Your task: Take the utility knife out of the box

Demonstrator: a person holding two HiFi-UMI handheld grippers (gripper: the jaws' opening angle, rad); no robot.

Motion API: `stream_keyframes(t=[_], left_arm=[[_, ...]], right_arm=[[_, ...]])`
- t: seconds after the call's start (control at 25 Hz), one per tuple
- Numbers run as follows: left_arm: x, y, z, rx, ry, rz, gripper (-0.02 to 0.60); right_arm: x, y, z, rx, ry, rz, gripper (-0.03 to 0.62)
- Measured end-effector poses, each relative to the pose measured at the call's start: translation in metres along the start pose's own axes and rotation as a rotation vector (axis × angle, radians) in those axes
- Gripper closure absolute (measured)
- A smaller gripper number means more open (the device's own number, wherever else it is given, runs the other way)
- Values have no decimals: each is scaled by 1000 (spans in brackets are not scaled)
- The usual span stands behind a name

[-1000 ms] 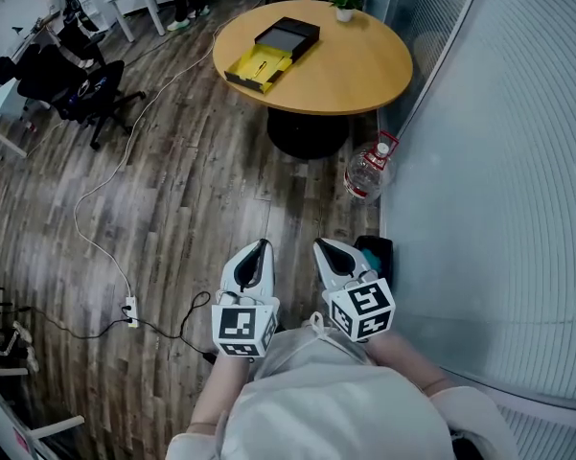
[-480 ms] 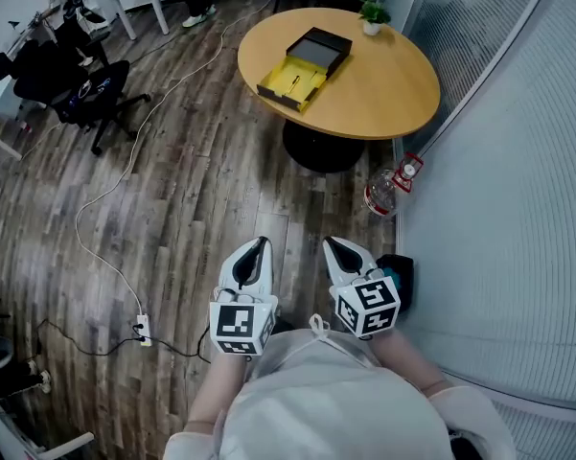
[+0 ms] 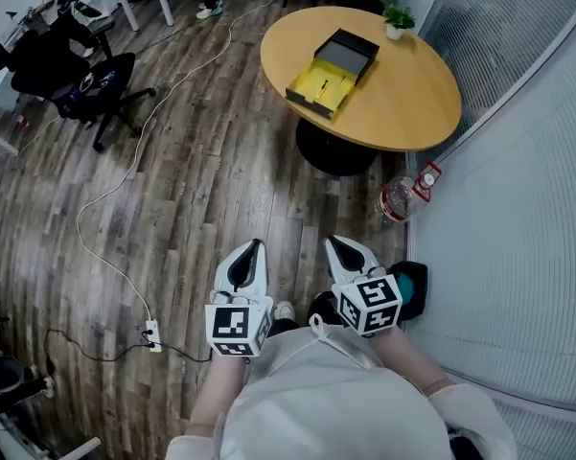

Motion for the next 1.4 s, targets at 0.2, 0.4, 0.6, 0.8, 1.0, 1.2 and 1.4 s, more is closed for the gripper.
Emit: stream_keyframes(t=[0.2,0.4,0.6,0.8,1.0,1.2,1.4], left_arm=[[9,-29,-28,3,27,-13,575],[30,-77,-52,25,34,-8,575],[74,-145,-75,28,-14,-10,577],[126,-233,-93,4,-12,-27,575],[165,-324,-94,-40,-47,-51,575],[191,-386,-91,-85,-110,-68,575],[212,-429,-87,-135,-204,-86,575]], right_arm=[[21,-37,7,8,1,-15,594],[52,-86,31,31,-3,-13,594],[101,-139,76,22,-33,2,594],[159,-186,139,-8,-65,18,594],[191,-228,207,-42,-115,17,594],[210,-254,251,-81,-155,5,594],[223,-270,278,-119,-219,-4,594]])
Point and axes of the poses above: the fingertips, and each gripper's own axes: y backward along the fingers, z to its right, x out of its top, the point moved 9 cm from there along y, backward along the fingers, and after that the axes turned 15 degrees about -z, right-handed, at the moved point
